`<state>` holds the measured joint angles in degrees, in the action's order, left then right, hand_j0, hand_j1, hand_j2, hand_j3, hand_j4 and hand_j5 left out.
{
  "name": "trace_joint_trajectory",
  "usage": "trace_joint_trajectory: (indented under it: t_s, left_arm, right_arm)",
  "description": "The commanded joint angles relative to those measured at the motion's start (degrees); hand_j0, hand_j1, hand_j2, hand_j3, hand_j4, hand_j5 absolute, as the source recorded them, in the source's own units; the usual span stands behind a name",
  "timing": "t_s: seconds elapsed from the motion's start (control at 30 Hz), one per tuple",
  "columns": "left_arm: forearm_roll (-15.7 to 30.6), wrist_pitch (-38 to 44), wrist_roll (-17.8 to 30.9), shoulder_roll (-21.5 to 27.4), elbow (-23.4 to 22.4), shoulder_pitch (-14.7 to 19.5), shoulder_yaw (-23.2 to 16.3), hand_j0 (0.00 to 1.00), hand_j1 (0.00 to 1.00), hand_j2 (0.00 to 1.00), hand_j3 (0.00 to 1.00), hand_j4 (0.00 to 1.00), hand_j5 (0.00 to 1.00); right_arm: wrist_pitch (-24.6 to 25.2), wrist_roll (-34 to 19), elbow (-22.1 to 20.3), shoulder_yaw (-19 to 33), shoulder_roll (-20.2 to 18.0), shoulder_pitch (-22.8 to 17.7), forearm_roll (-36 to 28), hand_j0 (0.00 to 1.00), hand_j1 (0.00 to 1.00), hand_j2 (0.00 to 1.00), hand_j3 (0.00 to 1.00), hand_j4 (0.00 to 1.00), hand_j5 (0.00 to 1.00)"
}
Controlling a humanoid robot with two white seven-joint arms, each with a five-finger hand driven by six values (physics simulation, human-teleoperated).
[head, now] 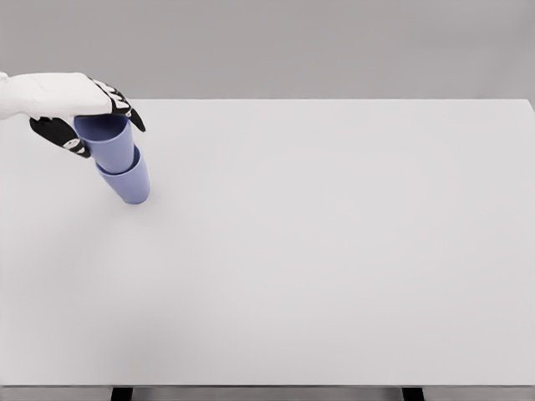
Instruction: Place the right cup on the left cup with left arm
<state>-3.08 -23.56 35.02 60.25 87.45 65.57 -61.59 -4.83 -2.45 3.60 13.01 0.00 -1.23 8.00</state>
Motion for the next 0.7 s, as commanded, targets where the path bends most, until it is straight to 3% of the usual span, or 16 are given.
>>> trace_joint_trajectory:
  t_s: [0.0, 0.1, 0.47, 0.57, 0.67]
  left_arm:
    - [0.2, 0.2, 0.0, 0.0, 0.0, 0.1, 0.2, 0.81, 0.81, 0.81, 0.81, 0.81, 0.81]
    - [0.2, 0.2, 0.0, 0.0, 0.0, 0.0, 0.2, 0.87, 0.87, 0.87, 0.87, 0.87, 0.87]
    - [0.1, 0.2, 0.0, -0.3, -0.1, 0.1, 0.1, 0.91, 0.91, 0.91, 0.91, 0.91, 0.91]
    - [0.5, 0.2, 0.0, -0.2, -0.2, 0.1, 0.2, 0.99, 0.99, 0.99, 0.99, 0.99, 0.99]
    - [1.0, -0.5, 0.0, 0.2, 0.1, 0.2, 0.9, 1.0, 1.0, 1.0, 1.0, 1.0, 1.0]
  right_arm:
    - [0.0, 0.0, 0.0, 0.0, 0.0, 0.0, 0.0, 1.0, 1.0, 1.0, 1.0, 1.0, 1.0]
    - [0.0, 0.0, 0.0, 0.0, 0.0, -0.1, 0.0, 1.0, 1.0, 1.0, 1.0, 1.0, 1.0]
    - [0.0, 0.0, 0.0, 0.0, 0.0, 0.0, 0.0, 1.0, 1.0, 1.0, 1.0, 1.0, 1.0]
    - [0.0, 0.0, 0.0, 0.0, 0.0, 0.0, 0.0, 1.0, 1.0, 1.0, 1.0, 1.0, 1.0]
    - [0.0, 0.0, 0.0, 0.0, 0.0, -0.1, 0.0, 1.0, 1.0, 1.0, 1.0, 1.0, 1.0]
